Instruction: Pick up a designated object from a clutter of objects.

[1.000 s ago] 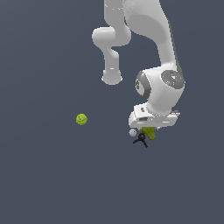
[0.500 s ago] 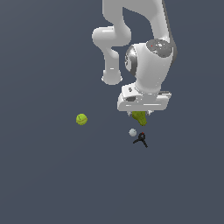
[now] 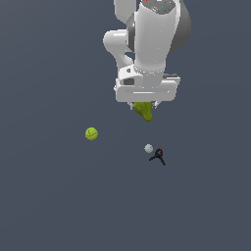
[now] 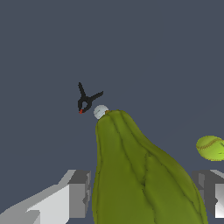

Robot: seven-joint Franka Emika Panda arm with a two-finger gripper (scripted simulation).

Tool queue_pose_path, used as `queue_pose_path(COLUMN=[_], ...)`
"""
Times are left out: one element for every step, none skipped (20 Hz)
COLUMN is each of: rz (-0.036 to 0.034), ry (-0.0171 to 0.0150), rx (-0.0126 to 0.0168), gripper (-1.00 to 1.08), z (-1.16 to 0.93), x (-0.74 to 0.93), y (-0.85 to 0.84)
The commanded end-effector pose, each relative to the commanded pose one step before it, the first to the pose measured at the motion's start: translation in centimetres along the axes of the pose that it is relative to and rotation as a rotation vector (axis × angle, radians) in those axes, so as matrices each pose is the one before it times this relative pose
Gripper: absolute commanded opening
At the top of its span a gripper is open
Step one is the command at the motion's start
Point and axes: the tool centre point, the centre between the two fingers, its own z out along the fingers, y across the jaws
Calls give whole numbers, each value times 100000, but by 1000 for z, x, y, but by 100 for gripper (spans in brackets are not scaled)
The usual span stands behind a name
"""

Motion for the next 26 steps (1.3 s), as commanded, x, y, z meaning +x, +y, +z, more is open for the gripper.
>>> queue_pose_path(rz=[-25,0,0,0,0,0,0,0,0,38,0,16,0,16,0,17,0,0,12,0,0,-8,0,0,0,0], ry=[198,0,0,0,0,0,0,0,0,3,0,1,0,0,0,0,0,0,0,0,0,5,0,0,0,0], rx=[194,0,0,0,0,0,0,0,0,-57,0,-67,0,-67,0,-67,0,0,-68,0,0,-68,0,0,0,0], gripper=[-100,-100,-100,-100,-100,-100,-100,-100,-100,-100,-100,-100,-100,-100,-100,-100,-100,-100,-100,-100,-100,-100,-100,-100,-100,-100], z=[-2186,-804,-783,-760,-733,-703,-671,-643,-616,-589,-554,-515,-469,-425,-378,-332,-283,-236,-191,-142,-94,-52,0,48,58,22], x=[-1061,-393,-378,-363,-348,-333,-317,-299,-279,-259,-236,-216,-196,-177,-156,-135,-113,-91,-68,-44,-20,3,29,52,48,17], y=[1458,554,541,527,510,490,469,451,436,416,399,354,341,291,275,224,209,175,121,109,77,13,10,-23,-34,-14])
